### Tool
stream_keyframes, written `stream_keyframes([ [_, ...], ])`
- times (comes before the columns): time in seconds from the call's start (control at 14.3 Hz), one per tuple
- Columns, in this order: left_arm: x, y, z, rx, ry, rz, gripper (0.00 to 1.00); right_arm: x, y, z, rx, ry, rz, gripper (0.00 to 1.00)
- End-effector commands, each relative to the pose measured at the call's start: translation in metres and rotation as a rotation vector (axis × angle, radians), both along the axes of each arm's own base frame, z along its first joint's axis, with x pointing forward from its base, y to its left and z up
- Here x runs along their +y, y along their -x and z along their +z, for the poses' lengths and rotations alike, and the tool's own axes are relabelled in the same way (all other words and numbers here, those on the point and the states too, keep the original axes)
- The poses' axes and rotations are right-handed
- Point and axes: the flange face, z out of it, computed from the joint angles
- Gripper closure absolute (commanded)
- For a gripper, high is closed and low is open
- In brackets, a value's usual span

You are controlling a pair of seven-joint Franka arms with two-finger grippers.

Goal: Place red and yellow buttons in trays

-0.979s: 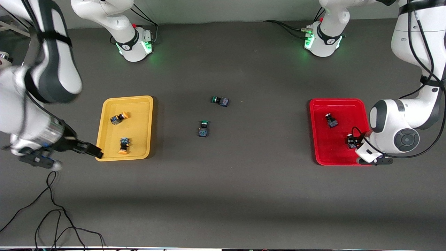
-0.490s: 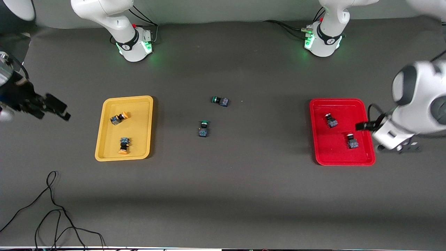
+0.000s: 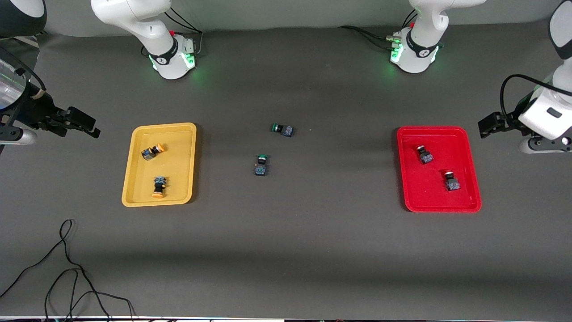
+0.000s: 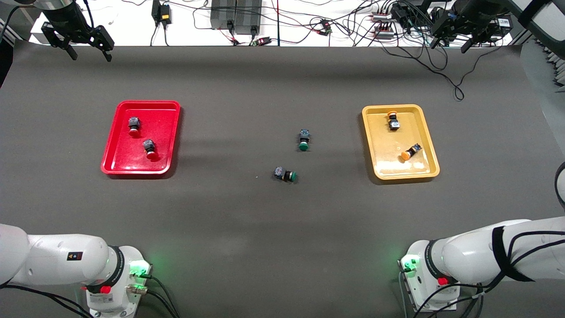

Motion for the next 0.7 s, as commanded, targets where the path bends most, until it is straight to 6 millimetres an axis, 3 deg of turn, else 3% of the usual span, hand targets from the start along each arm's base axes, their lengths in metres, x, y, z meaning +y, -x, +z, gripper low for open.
stream_keyframes([
  [0.0, -0.005, 0.012, 0.000, -0.025, 0.007, 0.006, 0.00, -0.008, 0.006, 0.001, 0.003, 0.009, 0.023, 0.00],
  [0.21, -0.003, 0.010, -0.002, -0.017, -0.003, 0.012, 0.00, -0.006, 0.005, 0.000, 0.003, 0.055, 0.048, 0.00],
  [0.35, -0.017, 0.012, -0.002, -0.012, -0.008, -0.009, 0.00, -0.006, 0.003, -0.003, 0.008, 0.060, 0.048, 0.00],
  [0.63, -0.012, 0.012, 0.002, -0.009, -0.002, -0.002, 0.00, -0.006, 0.001, -0.002, 0.003, 0.059, 0.048, 0.00],
])
